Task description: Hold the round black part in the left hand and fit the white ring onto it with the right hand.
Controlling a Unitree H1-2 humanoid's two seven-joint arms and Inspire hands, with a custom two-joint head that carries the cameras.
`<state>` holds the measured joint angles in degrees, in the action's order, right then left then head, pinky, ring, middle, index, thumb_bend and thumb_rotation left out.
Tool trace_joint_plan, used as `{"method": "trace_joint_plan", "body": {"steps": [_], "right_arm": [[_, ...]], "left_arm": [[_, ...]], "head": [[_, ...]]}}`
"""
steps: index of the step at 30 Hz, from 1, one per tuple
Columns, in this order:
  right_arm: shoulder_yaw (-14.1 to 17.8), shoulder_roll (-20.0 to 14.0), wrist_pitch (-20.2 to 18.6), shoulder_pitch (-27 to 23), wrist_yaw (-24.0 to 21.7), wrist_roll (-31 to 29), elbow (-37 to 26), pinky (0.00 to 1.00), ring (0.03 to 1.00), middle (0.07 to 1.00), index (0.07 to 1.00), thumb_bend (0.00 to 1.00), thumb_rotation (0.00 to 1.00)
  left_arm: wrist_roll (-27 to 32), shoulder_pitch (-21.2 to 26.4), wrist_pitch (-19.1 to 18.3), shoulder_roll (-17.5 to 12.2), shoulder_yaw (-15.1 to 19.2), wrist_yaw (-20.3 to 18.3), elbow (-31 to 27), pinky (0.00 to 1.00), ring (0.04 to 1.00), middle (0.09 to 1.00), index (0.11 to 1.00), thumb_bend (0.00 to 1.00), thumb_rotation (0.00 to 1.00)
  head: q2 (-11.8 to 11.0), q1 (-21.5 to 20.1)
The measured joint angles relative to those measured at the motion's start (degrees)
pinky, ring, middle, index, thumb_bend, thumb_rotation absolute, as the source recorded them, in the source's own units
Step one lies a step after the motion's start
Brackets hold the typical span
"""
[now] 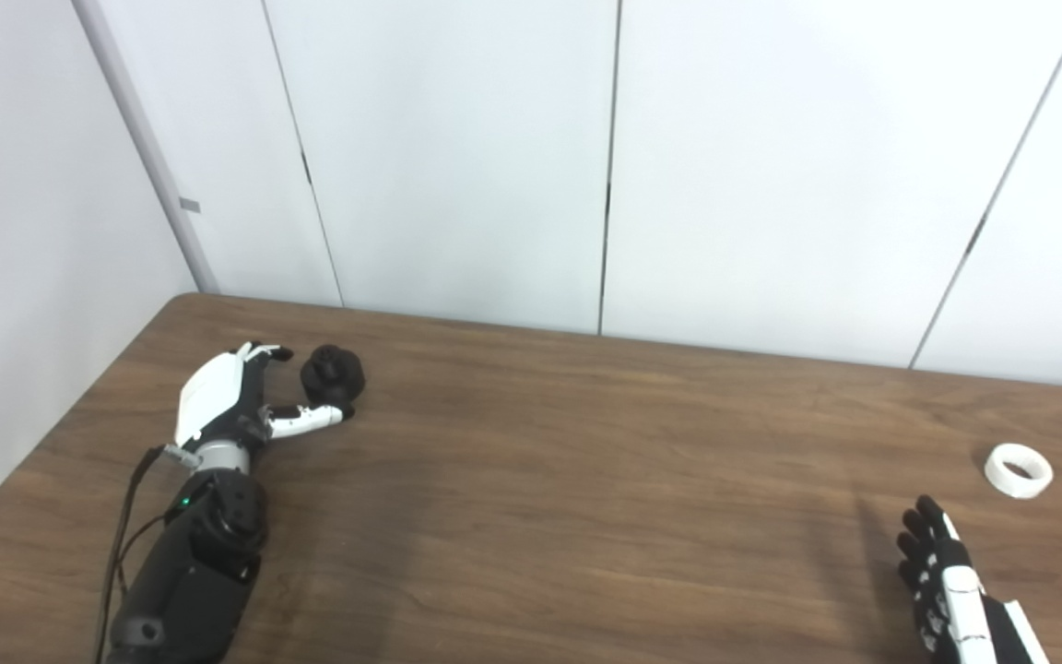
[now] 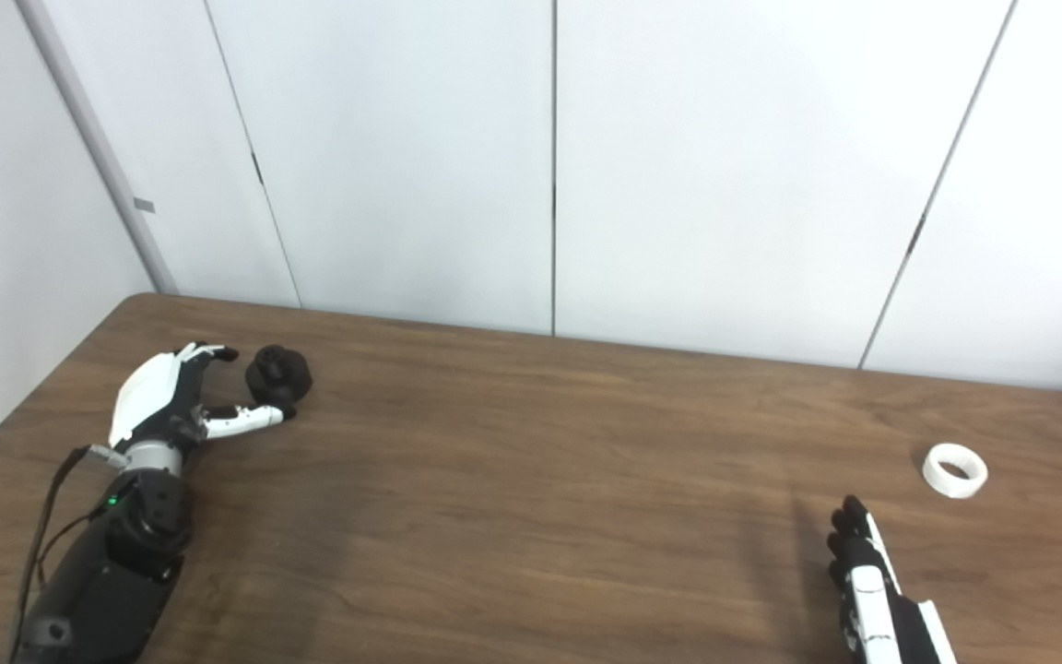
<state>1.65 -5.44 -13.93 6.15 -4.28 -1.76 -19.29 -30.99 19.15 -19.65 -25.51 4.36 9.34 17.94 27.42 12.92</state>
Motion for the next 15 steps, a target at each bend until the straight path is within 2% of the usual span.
{"method": "trace_joint_plan", "body": {"steps": [8, 15], "right_arm": [[0.00, -0.04, 0.01, 0.10, -0.03, 0.06, -0.08, 1.00, 0.989, 0.987, 0.996, 0.36, 1.00], [0.02, -0.04, 0.10, 0.12, -0.04, 0.15, -0.08, 1.00, 0.983, 0.981, 0.991, 0.33, 1.00]], "left_arm": [[1.32, 3.65, 0.28, 0.07, -1.02, 0.82, 6.84, 1.00, 1.000, 0.957, 0.818, 1.00, 0.35], [1.81, 6.51, 0.35, 0.05, -2.18, 1.21, 10.37, 1.00, 1.000, 0.957, 0.815, 1.00, 0.34]], "head": [[-0.09, -0.09], [-0.18, -0.09]]}}
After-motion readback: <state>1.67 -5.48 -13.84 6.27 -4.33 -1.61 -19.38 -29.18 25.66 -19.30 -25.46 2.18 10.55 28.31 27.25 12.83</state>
